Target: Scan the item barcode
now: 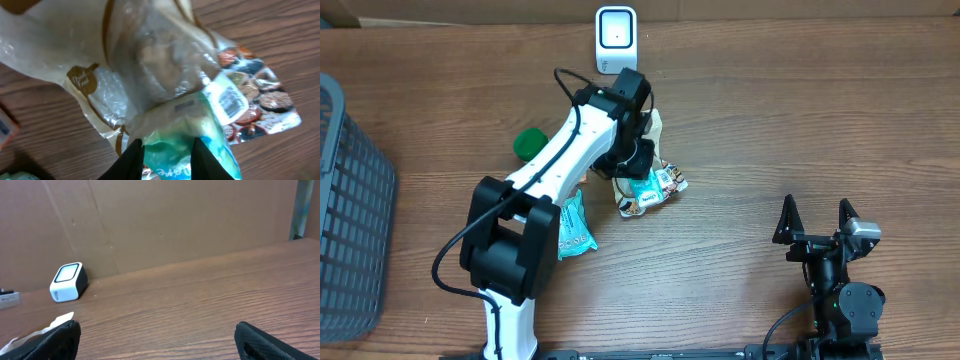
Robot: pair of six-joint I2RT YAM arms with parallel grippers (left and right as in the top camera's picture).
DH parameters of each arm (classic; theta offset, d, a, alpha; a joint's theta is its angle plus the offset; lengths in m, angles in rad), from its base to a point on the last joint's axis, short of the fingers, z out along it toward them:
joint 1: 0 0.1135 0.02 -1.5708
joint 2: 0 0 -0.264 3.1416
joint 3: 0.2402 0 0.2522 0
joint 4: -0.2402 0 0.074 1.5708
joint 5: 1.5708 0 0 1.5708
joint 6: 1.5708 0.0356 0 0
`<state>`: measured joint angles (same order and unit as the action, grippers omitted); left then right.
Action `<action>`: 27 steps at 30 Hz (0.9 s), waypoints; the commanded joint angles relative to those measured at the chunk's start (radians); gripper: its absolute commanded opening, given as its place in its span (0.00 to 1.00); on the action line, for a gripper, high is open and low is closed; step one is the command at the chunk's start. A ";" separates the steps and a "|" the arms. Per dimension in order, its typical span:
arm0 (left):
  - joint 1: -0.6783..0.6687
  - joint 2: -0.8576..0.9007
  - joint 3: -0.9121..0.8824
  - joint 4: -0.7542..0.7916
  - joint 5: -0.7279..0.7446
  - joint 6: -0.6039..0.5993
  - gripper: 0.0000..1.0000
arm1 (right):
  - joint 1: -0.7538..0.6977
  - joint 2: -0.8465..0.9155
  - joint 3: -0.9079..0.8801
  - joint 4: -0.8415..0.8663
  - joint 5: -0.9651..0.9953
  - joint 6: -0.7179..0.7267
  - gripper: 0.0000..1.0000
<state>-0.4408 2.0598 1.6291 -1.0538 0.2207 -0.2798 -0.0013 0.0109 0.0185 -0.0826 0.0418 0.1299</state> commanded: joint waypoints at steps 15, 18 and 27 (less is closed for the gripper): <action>0.079 -0.012 -0.011 0.034 0.179 0.013 0.24 | -0.007 -0.006 -0.010 0.005 0.013 -0.004 1.00; 0.103 -0.043 -0.011 0.027 0.203 0.044 0.24 | -0.007 -0.006 -0.010 0.005 0.013 -0.004 1.00; 0.216 -0.319 -0.011 0.003 0.202 0.140 0.38 | -0.006 -0.006 -0.010 -0.002 -0.051 0.000 1.00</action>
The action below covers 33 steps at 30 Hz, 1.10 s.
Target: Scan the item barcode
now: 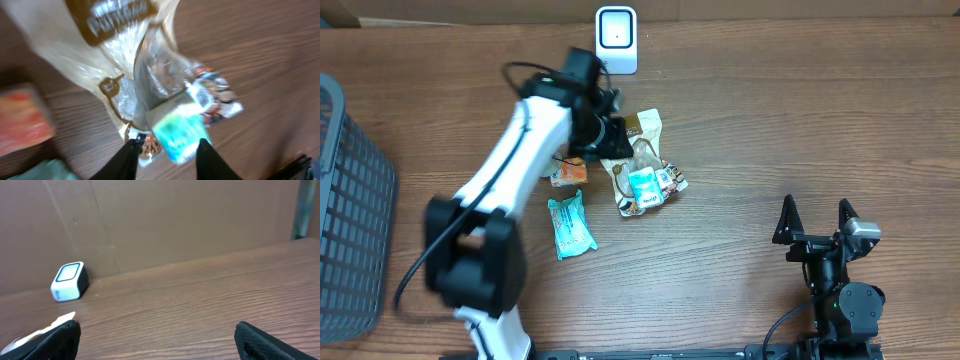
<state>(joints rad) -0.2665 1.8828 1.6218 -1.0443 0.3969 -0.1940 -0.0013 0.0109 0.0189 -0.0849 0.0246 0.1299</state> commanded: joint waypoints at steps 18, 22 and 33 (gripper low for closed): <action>0.274 -0.443 -0.004 -0.111 -0.102 0.060 0.99 | -0.006 0.145 0.207 0.010 -0.555 0.084 1.00; 0.274 -0.443 -0.004 -0.111 -0.101 0.059 1.00 | -0.006 0.357 0.405 -0.105 -0.634 0.083 1.00; 0.274 -0.443 -0.004 -0.111 -0.101 0.060 1.00 | -0.005 0.950 0.911 -0.530 -0.851 0.084 1.00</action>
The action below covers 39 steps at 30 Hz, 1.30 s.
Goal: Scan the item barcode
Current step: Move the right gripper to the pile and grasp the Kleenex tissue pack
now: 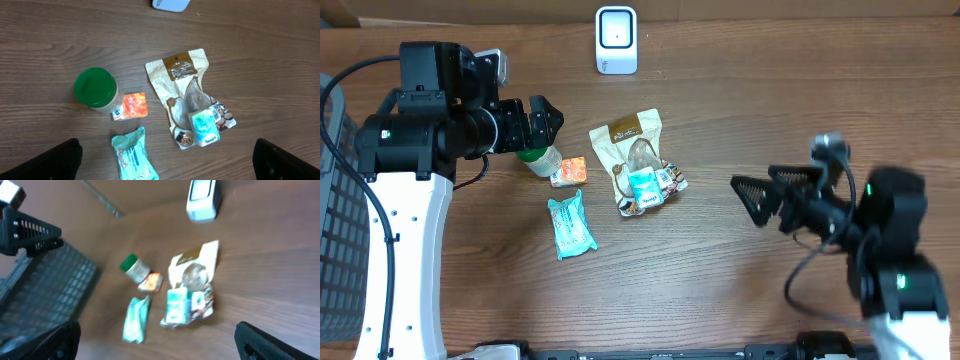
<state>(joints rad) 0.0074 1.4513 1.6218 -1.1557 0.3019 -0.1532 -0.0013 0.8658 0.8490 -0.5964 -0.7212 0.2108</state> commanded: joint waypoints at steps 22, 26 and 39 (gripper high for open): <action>0.000 -0.011 -0.004 0.001 -0.006 0.019 1.00 | 0.408 0.667 0.095 0.175 0.319 0.474 0.57; 0.000 -0.011 -0.004 0.001 -0.006 0.019 1.00 | 0.451 0.715 0.095 0.216 0.333 0.474 0.57; 0.000 -0.011 -0.004 0.001 -0.006 0.019 1.00 | 0.513 0.845 0.095 0.260 0.388 0.497 0.50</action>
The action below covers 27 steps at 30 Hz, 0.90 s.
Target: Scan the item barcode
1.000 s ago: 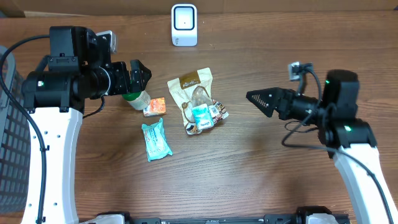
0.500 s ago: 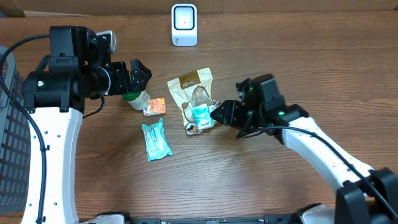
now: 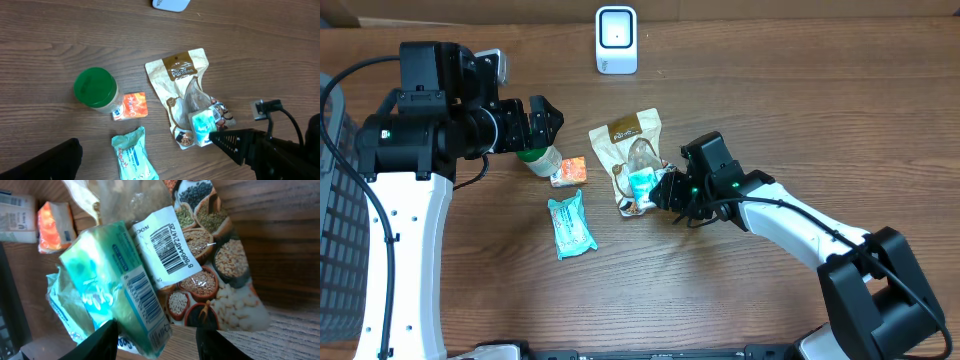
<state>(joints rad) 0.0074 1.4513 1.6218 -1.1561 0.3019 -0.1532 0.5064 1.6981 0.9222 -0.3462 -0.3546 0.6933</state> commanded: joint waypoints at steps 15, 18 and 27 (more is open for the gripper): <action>0.000 -0.011 -0.004 0.001 -0.006 0.019 1.00 | -0.003 -0.034 0.036 0.013 -0.048 -0.075 0.04; 0.000 -0.011 -0.004 0.001 -0.006 0.019 1.00 | -0.021 -0.077 0.106 -0.119 -0.047 -0.179 0.04; 0.000 -0.011 -0.004 0.001 -0.006 0.019 1.00 | -0.048 -0.089 0.307 -0.476 0.121 -0.697 0.04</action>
<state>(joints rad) 0.0074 1.4513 1.6218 -1.1561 0.3019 -0.1532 0.4595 1.6306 1.2098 -0.8036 -0.3515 0.2260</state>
